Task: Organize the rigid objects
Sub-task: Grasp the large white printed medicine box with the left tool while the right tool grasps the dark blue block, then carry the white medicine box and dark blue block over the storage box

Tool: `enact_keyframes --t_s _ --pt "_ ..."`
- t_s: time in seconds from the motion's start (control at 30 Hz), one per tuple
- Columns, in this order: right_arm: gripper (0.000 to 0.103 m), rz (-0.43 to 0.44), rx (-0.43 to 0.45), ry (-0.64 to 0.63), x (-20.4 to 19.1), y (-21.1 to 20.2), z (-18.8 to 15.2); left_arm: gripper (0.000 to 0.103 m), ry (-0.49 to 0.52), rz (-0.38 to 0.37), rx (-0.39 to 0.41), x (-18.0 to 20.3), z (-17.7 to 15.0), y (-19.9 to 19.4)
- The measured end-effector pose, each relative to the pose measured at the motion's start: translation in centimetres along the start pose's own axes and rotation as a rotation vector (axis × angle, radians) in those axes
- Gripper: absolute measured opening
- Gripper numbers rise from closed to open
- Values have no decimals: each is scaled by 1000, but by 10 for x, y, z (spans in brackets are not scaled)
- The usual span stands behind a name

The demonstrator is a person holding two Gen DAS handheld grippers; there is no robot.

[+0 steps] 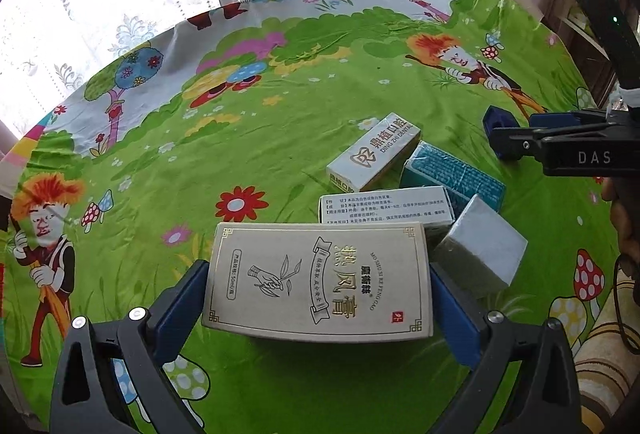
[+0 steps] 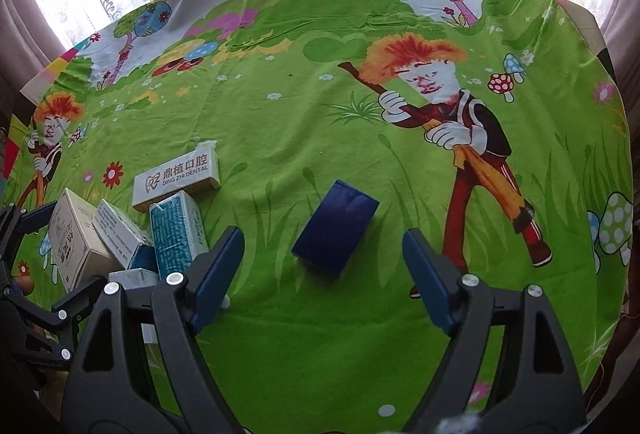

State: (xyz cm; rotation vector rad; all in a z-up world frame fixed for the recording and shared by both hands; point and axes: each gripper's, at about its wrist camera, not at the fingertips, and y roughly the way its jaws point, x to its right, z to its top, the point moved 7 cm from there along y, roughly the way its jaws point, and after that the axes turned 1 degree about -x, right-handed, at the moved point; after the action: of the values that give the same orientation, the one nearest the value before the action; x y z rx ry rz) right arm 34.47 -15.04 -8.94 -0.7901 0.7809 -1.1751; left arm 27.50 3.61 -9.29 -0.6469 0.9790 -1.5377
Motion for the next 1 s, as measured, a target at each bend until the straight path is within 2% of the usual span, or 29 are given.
enact_keyframes --t_s 0.2,0.4,0.47,0.53,1.0 --pt "81 -25 -31 -10 -3 11 -1 101 -63 -40 32 -7 -2 -6" --pt "55 -58 -48 -29 -4 21 -2 101 -117 -47 71 -16 -4 -13" --pt "38 -68 -40 -26 -1 19 -1 100 -128 -41 87 -18 -4 -17" --pt "32 -69 -37 -20 1 18 -2 100 -139 -35 100 -20 -4 -21" --pt "31 -7 36 -19 -9 -25 -2 100 -276 -23 159 -43 -18 -53"
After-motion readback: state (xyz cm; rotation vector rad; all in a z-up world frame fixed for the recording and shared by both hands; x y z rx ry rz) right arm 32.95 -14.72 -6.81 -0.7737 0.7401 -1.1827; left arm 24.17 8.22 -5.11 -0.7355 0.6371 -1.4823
